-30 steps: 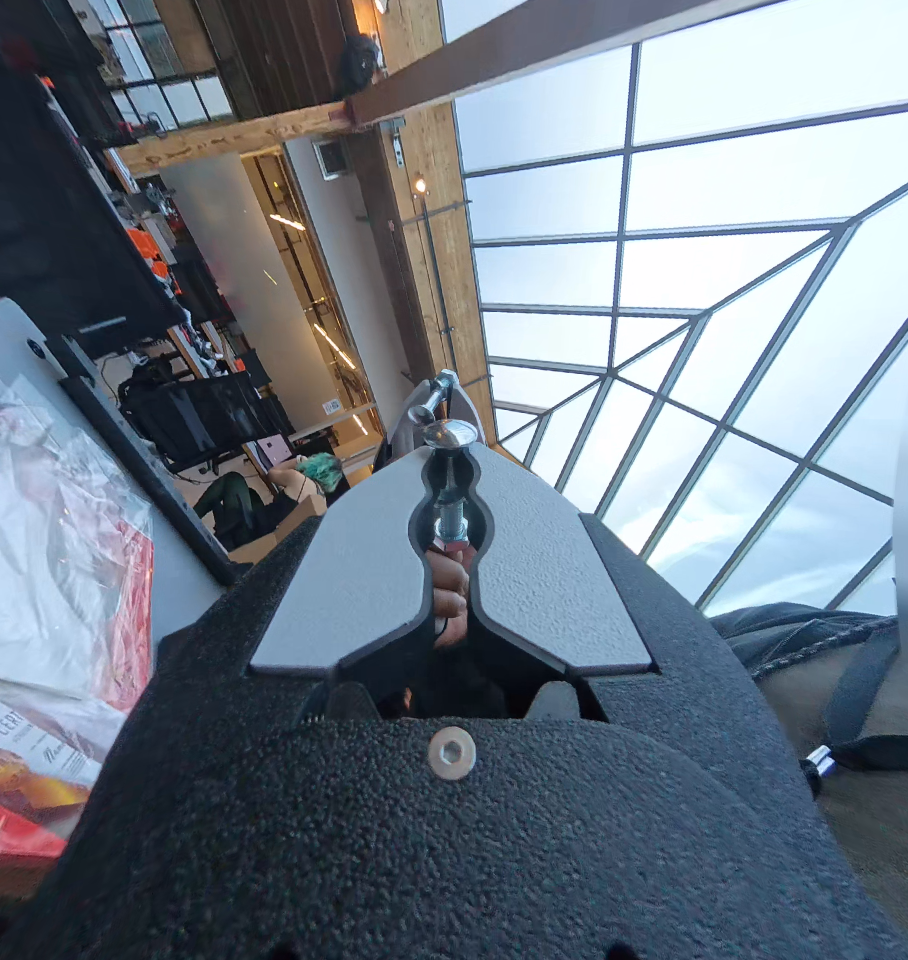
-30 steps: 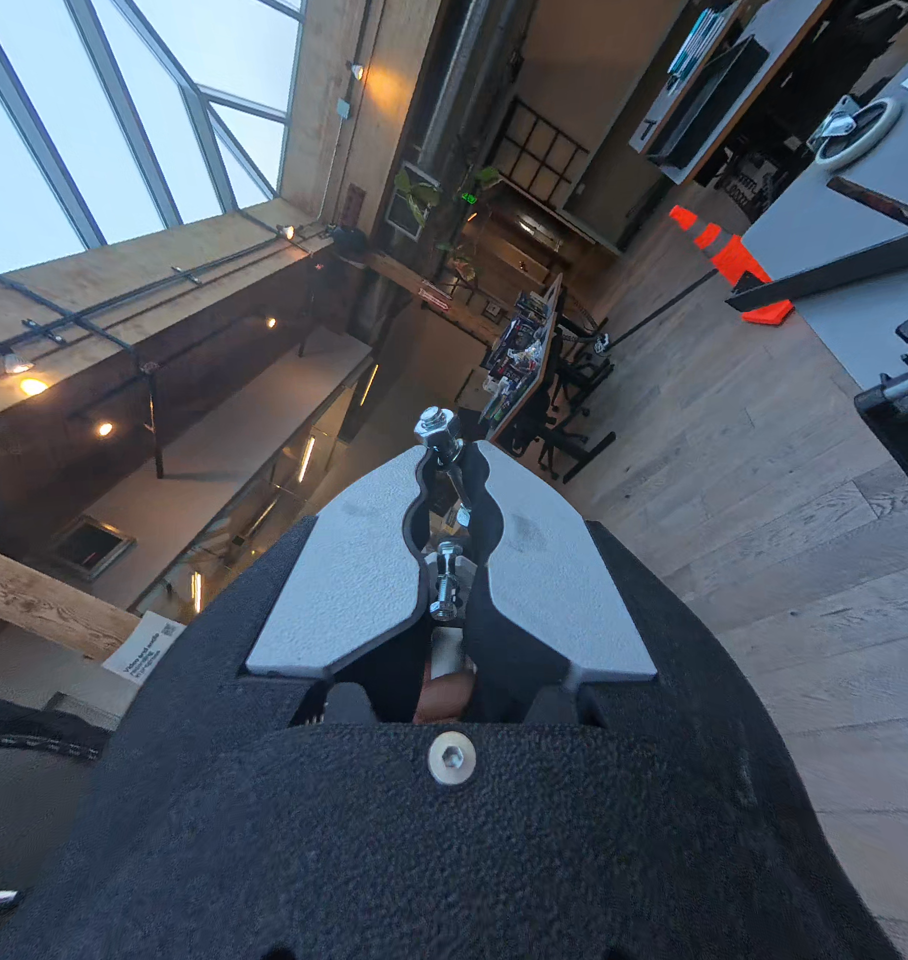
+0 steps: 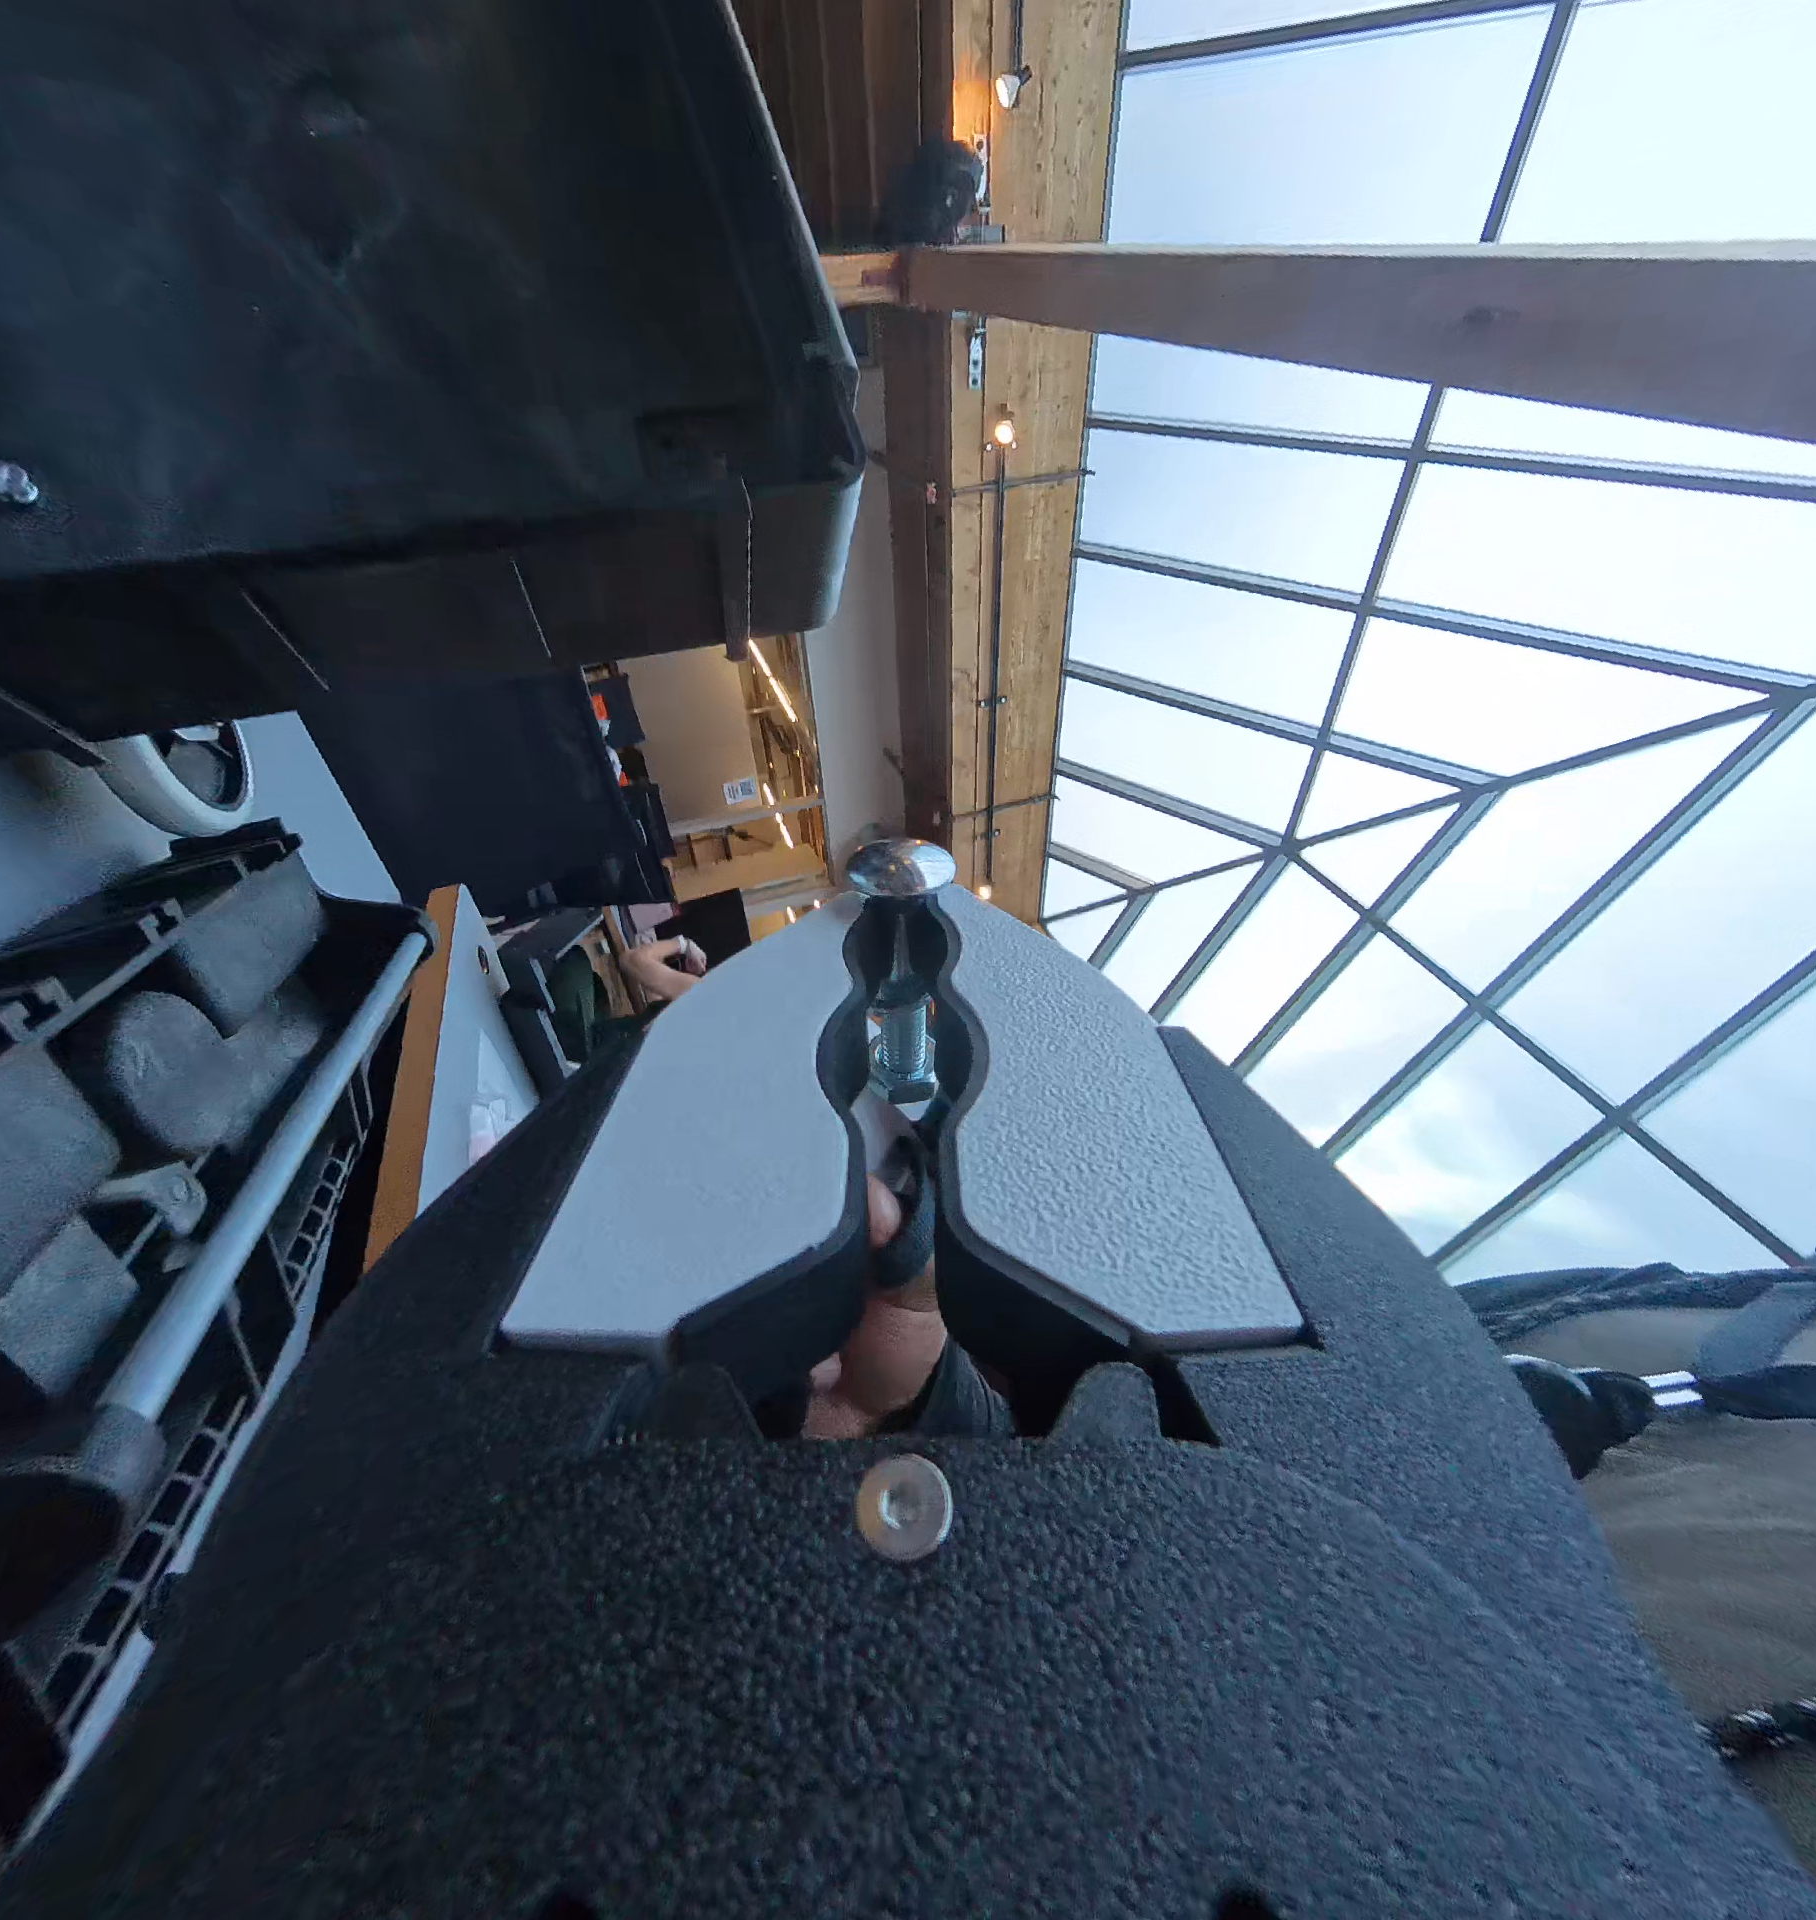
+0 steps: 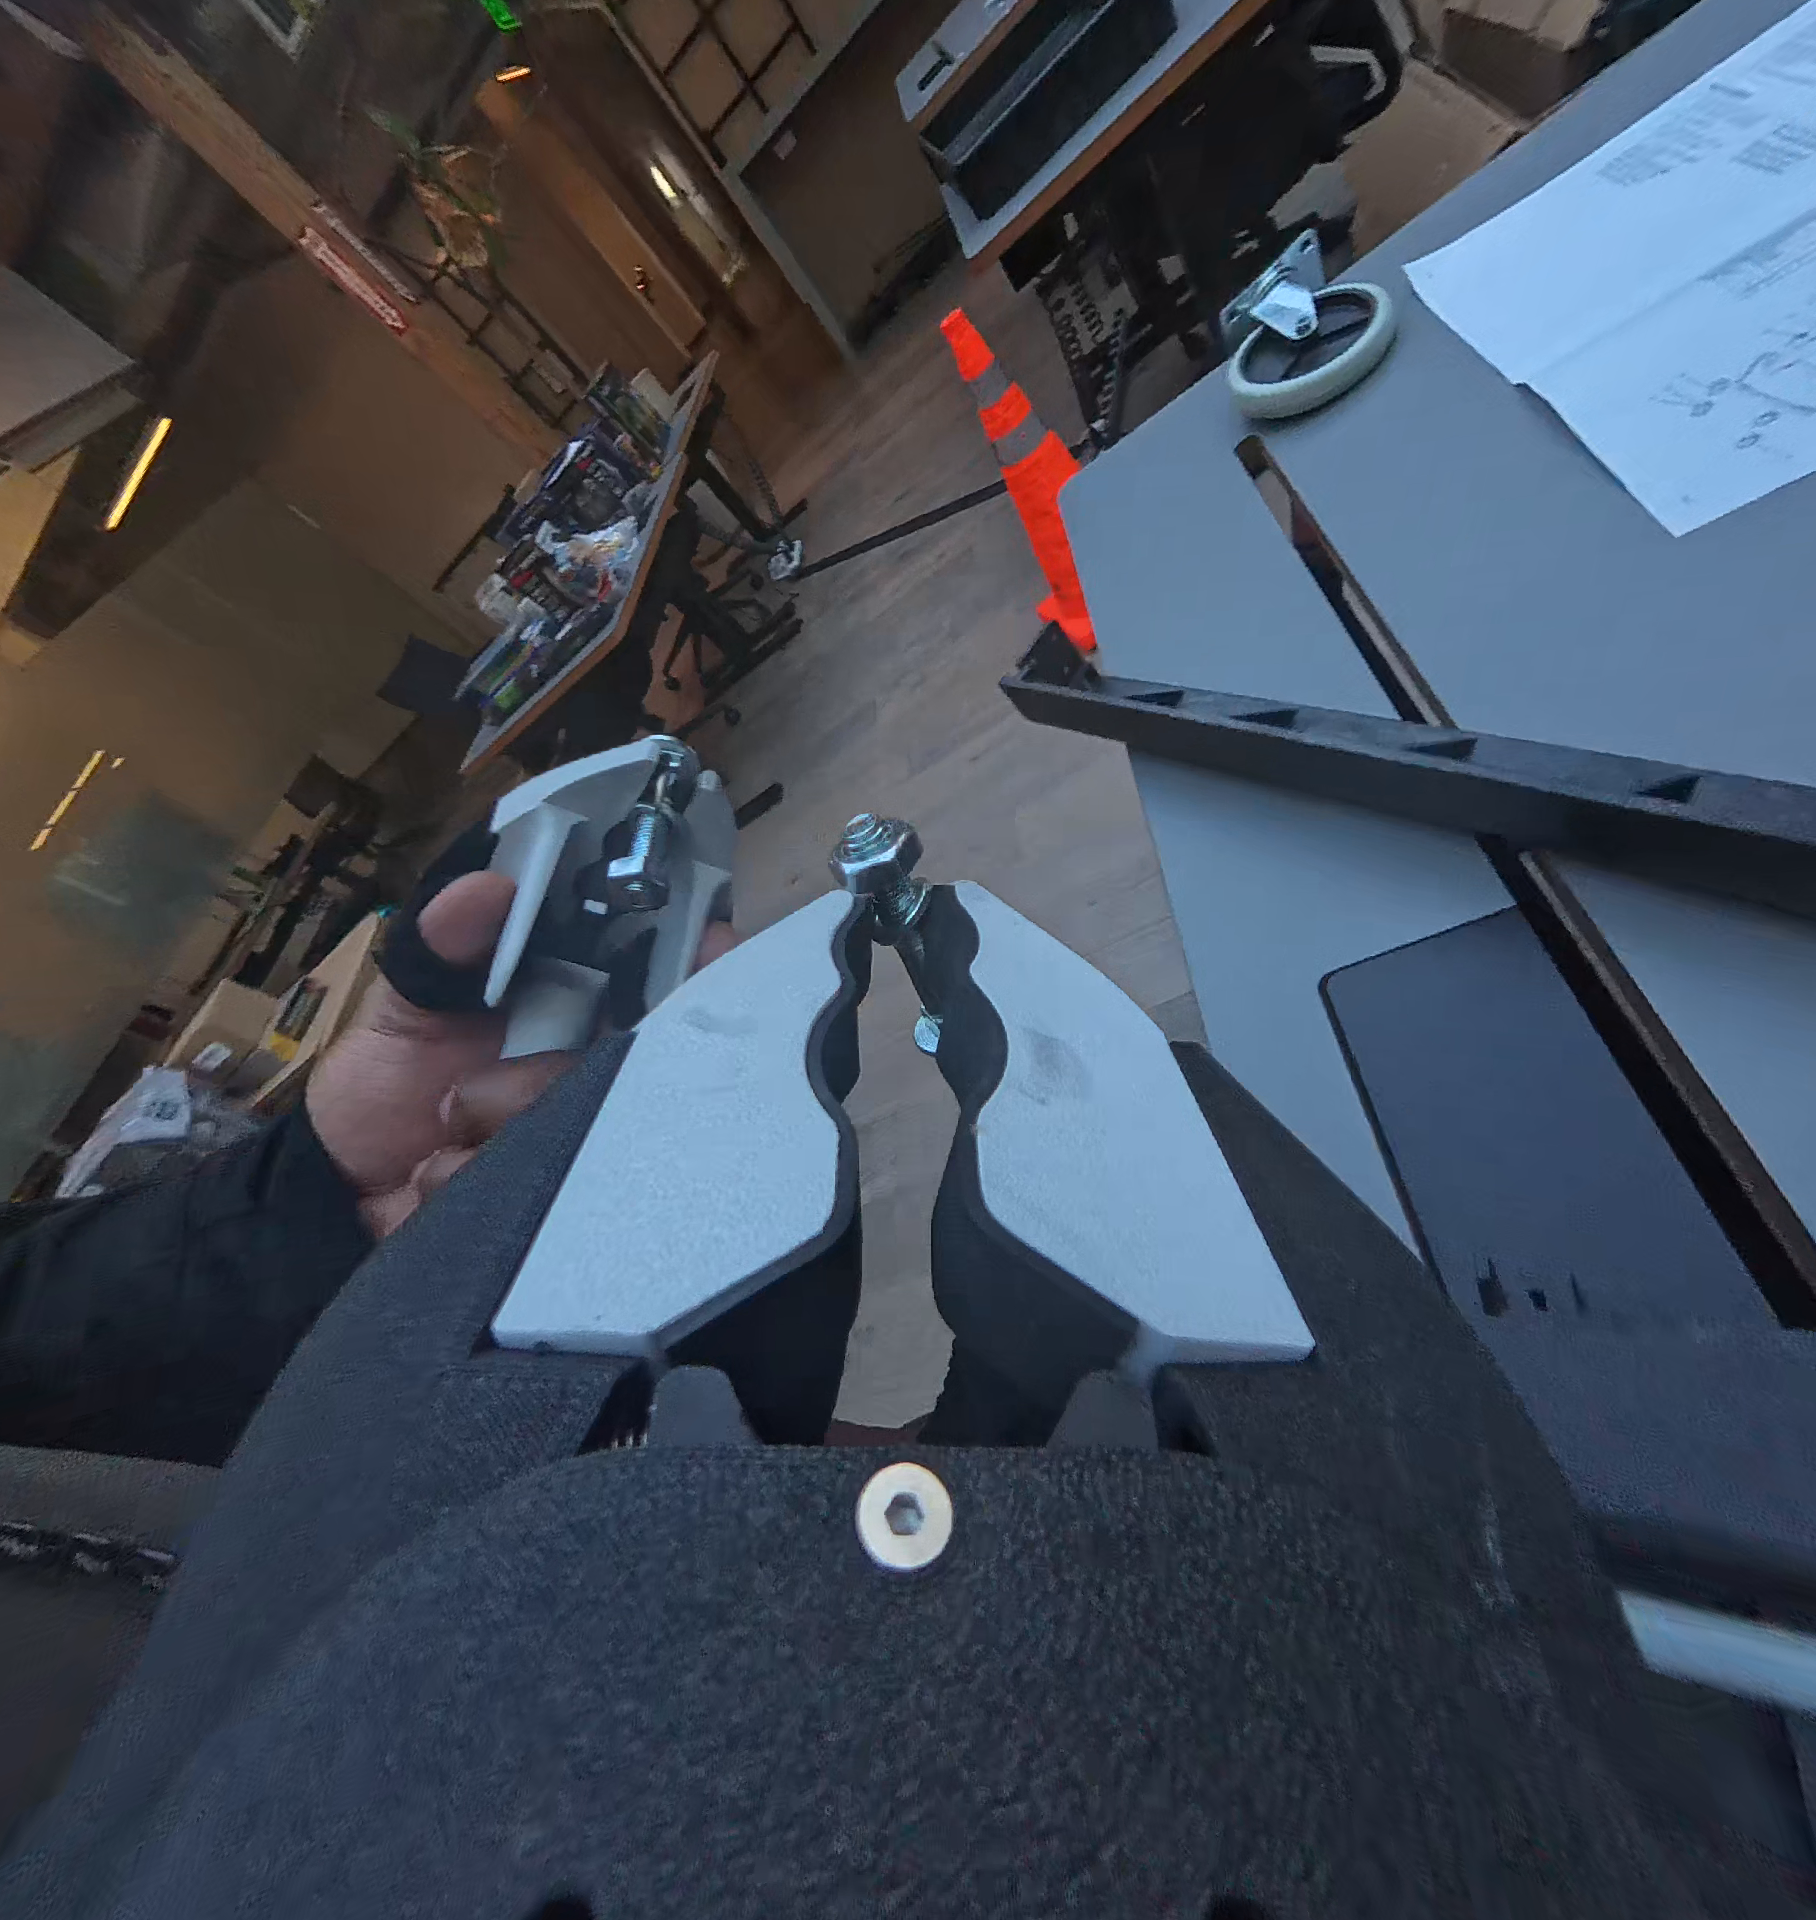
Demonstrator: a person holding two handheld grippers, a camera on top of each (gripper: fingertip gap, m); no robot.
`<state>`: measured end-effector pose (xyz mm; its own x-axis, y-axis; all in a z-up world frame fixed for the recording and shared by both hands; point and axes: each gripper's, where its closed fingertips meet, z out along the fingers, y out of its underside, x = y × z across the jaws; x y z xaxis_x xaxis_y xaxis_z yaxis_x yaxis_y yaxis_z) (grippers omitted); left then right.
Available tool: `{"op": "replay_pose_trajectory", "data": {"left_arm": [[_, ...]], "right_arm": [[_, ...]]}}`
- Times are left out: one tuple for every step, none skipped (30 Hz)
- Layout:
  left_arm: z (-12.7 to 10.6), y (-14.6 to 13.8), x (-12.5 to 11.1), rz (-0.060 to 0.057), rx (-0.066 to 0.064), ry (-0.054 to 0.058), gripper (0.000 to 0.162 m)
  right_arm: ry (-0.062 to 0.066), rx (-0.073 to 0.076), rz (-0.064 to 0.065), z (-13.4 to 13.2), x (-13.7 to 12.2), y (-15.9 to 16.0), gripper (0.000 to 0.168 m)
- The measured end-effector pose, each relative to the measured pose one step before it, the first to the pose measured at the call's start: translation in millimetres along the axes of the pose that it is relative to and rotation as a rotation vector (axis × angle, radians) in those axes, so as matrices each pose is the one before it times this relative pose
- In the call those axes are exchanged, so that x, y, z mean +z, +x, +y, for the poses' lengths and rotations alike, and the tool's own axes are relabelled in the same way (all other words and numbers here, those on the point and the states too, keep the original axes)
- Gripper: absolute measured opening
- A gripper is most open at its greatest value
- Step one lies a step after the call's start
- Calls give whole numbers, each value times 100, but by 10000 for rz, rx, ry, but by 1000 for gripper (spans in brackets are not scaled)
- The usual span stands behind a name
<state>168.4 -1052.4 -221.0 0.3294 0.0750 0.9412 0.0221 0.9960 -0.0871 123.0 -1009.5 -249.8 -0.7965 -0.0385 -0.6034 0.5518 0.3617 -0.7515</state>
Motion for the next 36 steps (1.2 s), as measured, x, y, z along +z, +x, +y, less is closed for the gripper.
{"op": "replay_pose_trajectory", "data": {"left_arm": [[-1728,-202,-417,-20,-12,-365,7],[-1702,-170,-560,-139,15,-398,7],[-1708,-1,-690,-154,63,-351,7],[-1624,162,-785,-119,103,-333,7],[-1539,170,-854,-107,117,-308,7],[-1454,144,-867,-66,96,-261,7],[-1401,131,-866,5,56,-189,7],[-1355,31,-813,6,9,-110,7],[-1322,-41,-748,-12,-4,-41,7],[-1278,-43,-647,-15,19,16,7],[-1209,-51,-541,-6,38,59,7],[-1146,-96,-408,-6,35,96,7],[-1060,-168,-301,2,21,124,7],[-973,-260,-178,13,-1,135,7],[-867,-380,-83,-4,-29,127,7],[-774,-492,18,-32,-47,99,7],[-691,-565,88,-60,-51,72,7],[-642,-628,143,-99,-39,37,7],[-598,-659,201,-145,1,1,8],[-627,-699,240,-210,16,5,7],[-693,-622,279,-234,-13,29,8],[-759,-392,337,-160,10,25,8],[-723,-317,392,-121,55,-28,8],[-651,-348,438,-105,64,-92,8],[-608,-458,497,-129,20,-110,8],[-608,-476,543,-131,-23,-70,8],[-605,-352,599,-74,-39,-28,8],[-575,-263,668,-34,-32,-12,7],[-516,-213,711,-25,-11,-7,8],[-418,-160,724,-4,0,-28,8],[-312,-156,733,1,3,-61,8],[-239,-258,701,-30,1,-88,8],[-176,-379,660,-77,-31,-120,8],[-119,-502,647,-116,-57,-154,8],[-76,-589,631,-167,-52,-187,8],[-97,-645,651,-194,-26,-205,8]], "right_arm": [[120,-132,429,-350,1808,483,13],[84,-220,572,-328,1846,568,13],[29,-311,683,-270,1855,649,14],[-61,-338,798,-201,1886,751,14],[-110,-260,794,-212,1916,736,14],[-65,-101,559,-324,1938,443,14],[-59,83,338,-327,1965,259,14],[-97,181,299,-271,1939,333,14],[-101,147,289,-251,1877,418,14],[-132,32,308,-235,1808,528,14],[-208,-75,331,-139,1802,637,14],[-252,-104,304,-101,1807,691,13],[-302,-88,290,-38,1830,768,14],[-286,-78,276,-117,1808,836,14],[-237,-106,249,-226,1767,855,14],[-241,-129,255,-208,1749,929,13],[-289,-76,226,-126,1765,935,14],[-288,-32,218,-71,1749,952,13],[-286,-34,203,-47,1711,927,14],[-263,22,106,-57,1618,797,14],[-280,72,92,-32,1491,824,14],[-277,40,180,-24,1371,968,14],[-283,43,168,43,1303,933,14],[-390,176,111,242,1283,871,14],[-439,306,89,314,1189,836,14],[-423,354,51,251,1052,733,14],[-421,361,26,224,886,603,14],[-351,341,15,107,722,480,14],[-262,274,-56,-7,562,261,13],[-249,203,-41,-22,488,175,13],[-247,135,-17,0,454,128,13],[-266,93,-11,93,442,79,13],[-268,90,15,139,413,78,13],[-200,90,-11,118,348,25,14],[-172,100,-8,102,308,14,14],[-88,104,40,-9,208,40,14]]}}
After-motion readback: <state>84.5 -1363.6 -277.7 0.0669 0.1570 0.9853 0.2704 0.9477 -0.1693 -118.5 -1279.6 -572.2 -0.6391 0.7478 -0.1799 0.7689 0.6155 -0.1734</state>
